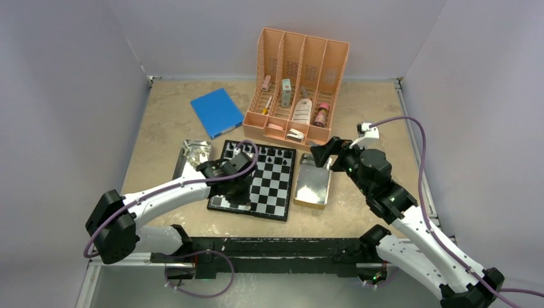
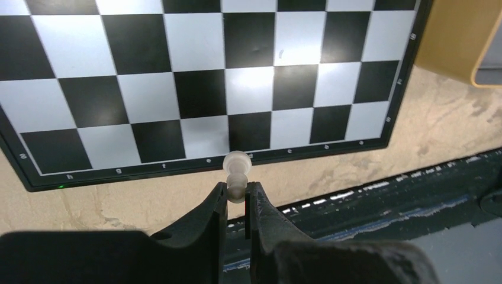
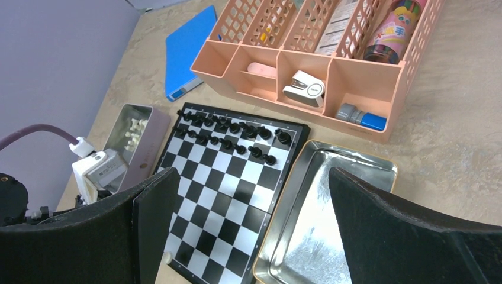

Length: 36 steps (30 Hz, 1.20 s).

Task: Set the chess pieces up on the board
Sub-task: Place the chess piece on the chessboard.

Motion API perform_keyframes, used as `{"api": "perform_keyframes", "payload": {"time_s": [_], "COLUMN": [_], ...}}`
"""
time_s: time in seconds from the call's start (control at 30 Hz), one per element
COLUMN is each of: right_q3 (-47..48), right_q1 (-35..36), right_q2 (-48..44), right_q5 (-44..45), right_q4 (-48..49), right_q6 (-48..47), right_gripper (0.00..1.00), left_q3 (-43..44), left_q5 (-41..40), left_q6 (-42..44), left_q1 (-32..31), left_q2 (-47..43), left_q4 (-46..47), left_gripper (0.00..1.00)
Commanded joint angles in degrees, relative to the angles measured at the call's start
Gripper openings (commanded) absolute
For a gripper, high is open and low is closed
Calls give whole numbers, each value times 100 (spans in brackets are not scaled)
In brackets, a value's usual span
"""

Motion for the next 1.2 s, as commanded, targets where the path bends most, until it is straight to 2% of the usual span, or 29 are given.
{"api": "perform_keyframes", "payload": {"time_s": [0.0, 0.6, 0.83, 0.97, 1.17], "right_q3": [142, 91, 51, 30, 84], "right_q1": [15, 17, 15, 15, 15], "right_q2": [27, 62, 68, 104, 165], "right_q5": [69, -3, 23, 7, -27], "right_q4": [149, 148, 184, 214, 260], "right_q6": [7, -103, -120, -124, -128], "right_gripper": [98, 98, 98, 99, 99], "left_q3": [-115, -63, -39, -26, 17], "left_q5": [-506, -674, -667, -616, -609], "left_q6": [-244, -301, -279, -271, -244], "left_q1": [-25, -25, -25, -25, -34], "left_q2": [-41, 396, 520, 532, 532], "left_q4": [100, 163, 145, 166, 146], "left_gripper": [6, 9, 16, 25, 25]}}
